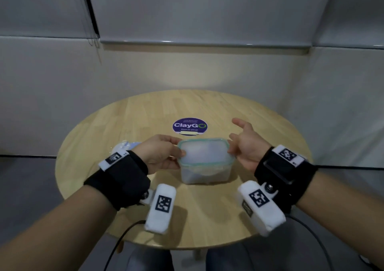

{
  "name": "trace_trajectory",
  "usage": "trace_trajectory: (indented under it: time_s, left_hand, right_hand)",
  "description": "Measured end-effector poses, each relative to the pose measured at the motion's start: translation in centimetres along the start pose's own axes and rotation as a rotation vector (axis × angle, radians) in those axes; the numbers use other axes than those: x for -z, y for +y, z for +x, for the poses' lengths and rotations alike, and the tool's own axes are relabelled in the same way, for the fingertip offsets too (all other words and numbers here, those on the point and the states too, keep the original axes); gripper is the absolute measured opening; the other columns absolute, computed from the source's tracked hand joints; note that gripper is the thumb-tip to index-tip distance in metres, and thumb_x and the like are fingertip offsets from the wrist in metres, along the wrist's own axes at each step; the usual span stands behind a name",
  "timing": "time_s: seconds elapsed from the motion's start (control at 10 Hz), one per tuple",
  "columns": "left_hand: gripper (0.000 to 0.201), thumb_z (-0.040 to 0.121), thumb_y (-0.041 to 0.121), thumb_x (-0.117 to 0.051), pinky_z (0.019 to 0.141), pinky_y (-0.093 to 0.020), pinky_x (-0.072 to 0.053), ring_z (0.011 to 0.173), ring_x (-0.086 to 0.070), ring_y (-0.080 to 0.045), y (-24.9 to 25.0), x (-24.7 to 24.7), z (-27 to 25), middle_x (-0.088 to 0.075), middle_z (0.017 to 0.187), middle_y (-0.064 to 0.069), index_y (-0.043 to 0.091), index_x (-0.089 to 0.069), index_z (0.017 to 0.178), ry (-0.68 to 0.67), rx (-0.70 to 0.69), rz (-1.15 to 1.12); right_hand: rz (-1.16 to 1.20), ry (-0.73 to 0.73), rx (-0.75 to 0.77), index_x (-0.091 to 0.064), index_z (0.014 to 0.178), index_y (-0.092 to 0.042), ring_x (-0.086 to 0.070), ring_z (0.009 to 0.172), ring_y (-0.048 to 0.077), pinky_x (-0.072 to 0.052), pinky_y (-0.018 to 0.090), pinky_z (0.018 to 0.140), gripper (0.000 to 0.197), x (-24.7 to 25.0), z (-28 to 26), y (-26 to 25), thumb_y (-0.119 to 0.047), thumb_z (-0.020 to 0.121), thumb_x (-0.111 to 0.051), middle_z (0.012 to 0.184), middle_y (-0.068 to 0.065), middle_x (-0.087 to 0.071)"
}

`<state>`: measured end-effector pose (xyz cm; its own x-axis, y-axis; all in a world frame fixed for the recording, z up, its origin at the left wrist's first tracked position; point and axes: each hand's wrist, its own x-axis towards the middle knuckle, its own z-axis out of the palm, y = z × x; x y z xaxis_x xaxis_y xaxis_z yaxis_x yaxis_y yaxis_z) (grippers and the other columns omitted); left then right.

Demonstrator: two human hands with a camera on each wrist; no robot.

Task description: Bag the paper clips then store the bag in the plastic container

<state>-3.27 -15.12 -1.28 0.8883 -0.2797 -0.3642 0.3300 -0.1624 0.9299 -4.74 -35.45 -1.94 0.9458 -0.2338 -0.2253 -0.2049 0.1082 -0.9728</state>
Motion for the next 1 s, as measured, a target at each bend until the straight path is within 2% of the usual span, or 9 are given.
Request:
trace_trajectory:
  time_s: [0.1, 0.2, 0.3, 0.4, 0.5, 0.6, 0.7, 0.9, 1.0]
  left_hand:
    - [0.022, 0.088, -0.012, -0.054, 0.056, -0.027, -0.058, 0.064, -0.059, -0.018, 0.1, 0.2, 0.1, -0.061, 0.080, -0.009, 0.008, -0.063, 0.091, -0.007, 0.001, -0.011]
    - [0.018, 0.090, 0.000, -0.060, 0.061, -0.027, -0.057, 0.062, -0.052, -0.017, 0.5, 0.5, 0.3, -0.054, 0.081, -0.012, 0.007, -0.060, 0.106, 0.029, -0.011, 0.142]
    - [0.035, 0.089, 0.033, -0.065, 0.072, -0.031, -0.053, 0.073, -0.060, -0.022, 1.2, 3.3, 0.7, -0.067, 0.097, -0.012, 0.014, -0.060, 0.118, 0.225, -0.127, 0.525]
    - [0.039, 0.090, 0.038, -0.060, 0.090, -0.030, -0.043, 0.109, -0.059, -0.025, 1.4, 7.7, 0.1, -0.062, 0.126, -0.007, 0.021, -0.062, 0.125, 0.421, -0.123, 1.158]
    - [0.042, 0.093, 0.035, -0.056, 0.079, -0.024, -0.045, 0.114, -0.056, -0.023, 0.6, 9.8, -0.6, -0.057, 0.134, -0.004, 0.025, -0.056, 0.134, 0.309, 0.123, 1.406]
    - [0.035, 0.092, 0.031, -0.059, 0.064, -0.022, -0.048, 0.070, -0.058, -0.017, 0.2, 9.1, -0.4, -0.066, 0.111, -0.010, 0.020, -0.064, 0.126, 0.212, 0.151, 1.196]
    - [0.036, 0.087, 0.038, -0.066, 0.077, -0.032, -0.055, 0.064, -0.059, -0.021, 0.3, 7.0, 1.3, -0.070, 0.098, -0.012, 0.013, -0.071, 0.113, 0.195, 0.121, 1.083]
    - [0.041, 0.089, 0.045, -0.059, 0.057, -0.025, -0.045, 0.058, -0.057, -0.017, 2.0, 2.2, 4.9, -0.065, 0.069, -0.002, 0.007, -0.072, 0.083, 0.164, 0.089, 1.144]
    - [0.042, 0.089, 0.046, -0.058, 0.047, -0.019, -0.040, 0.058, -0.056, -0.018, 2.4, 2.5, 5.4, -0.066, 0.073, -0.004, 0.008, -0.074, 0.088, 0.169, 0.069, 1.182]
  right_hand:
    - [0.034, -0.094, -0.035, -0.040, 0.135, -0.017, -0.048, 0.106, 0.037, -0.047, 0.038, 0.077, 0.080, 0.1, -0.1, 0.6, 0.028, 0.070, -0.027, 0.133, 0.035, -0.039]
    - [-0.233, -0.223, 0.073, -0.052, 0.120, -0.028, -0.044, 0.114, 0.025, -0.042, 0.033, 0.075, 0.069, 0.6, 0.5, -0.3, 0.023, 0.075, -0.037, 0.137, 0.012, -0.040]
    - [-0.774, -0.517, 0.302, -0.057, 0.112, -0.040, -0.046, 0.124, 0.015, -0.039, 0.022, 0.094, 0.049, 1.4, -0.4, -1.9, -0.010, 0.074, -0.067, 0.133, -0.013, -0.048]
    - [-1.135, -0.673, 0.324, -0.052, 0.127, -0.036, -0.037, 0.124, 0.001, -0.027, -0.004, 0.088, 0.060, 2.1, -1.6, -2.4, -0.009, 0.076, -0.070, 0.128, -0.021, -0.039]
    - [-1.239, -0.595, 0.404, -0.047, 0.134, -0.039, -0.027, 0.139, 0.008, -0.021, 0.010, 0.104, 0.064, 2.3, -1.4, -2.2, -0.015, 0.080, -0.069, 0.150, -0.006, -0.029]
    - [-1.358, -0.399, 0.423, -0.045, 0.135, -0.041, -0.041, 0.129, 0.019, -0.030, 0.028, 0.109, 0.068, 1.5, 0.0, -1.7, -0.046, 0.073, -0.073, 0.137, 0.001, -0.038]
    - [-1.399, -0.195, 0.352, -0.042, 0.137, -0.040, -0.050, 0.112, 0.025, -0.039, 0.036, 0.102, 0.079, 0.1, 1.5, -1.8, -0.060, 0.067, -0.071, 0.115, 0.002, -0.033]
    - [-1.405, -0.116, 0.298, -0.040, 0.141, -0.034, -0.054, 0.106, 0.028, -0.043, 0.033, 0.093, 0.088, -1.8, 3.5, -2.8, -0.063, 0.064, -0.071, 0.121, 0.007, -0.033]
    - [-1.360, -0.072, 0.309, -0.024, 0.145, -0.040, -0.054, 0.110, 0.028, -0.047, 0.036, 0.091, 0.107, -0.6, 2.6, -3.3, -0.075, 0.054, -0.067, 0.127, 0.007, -0.038]
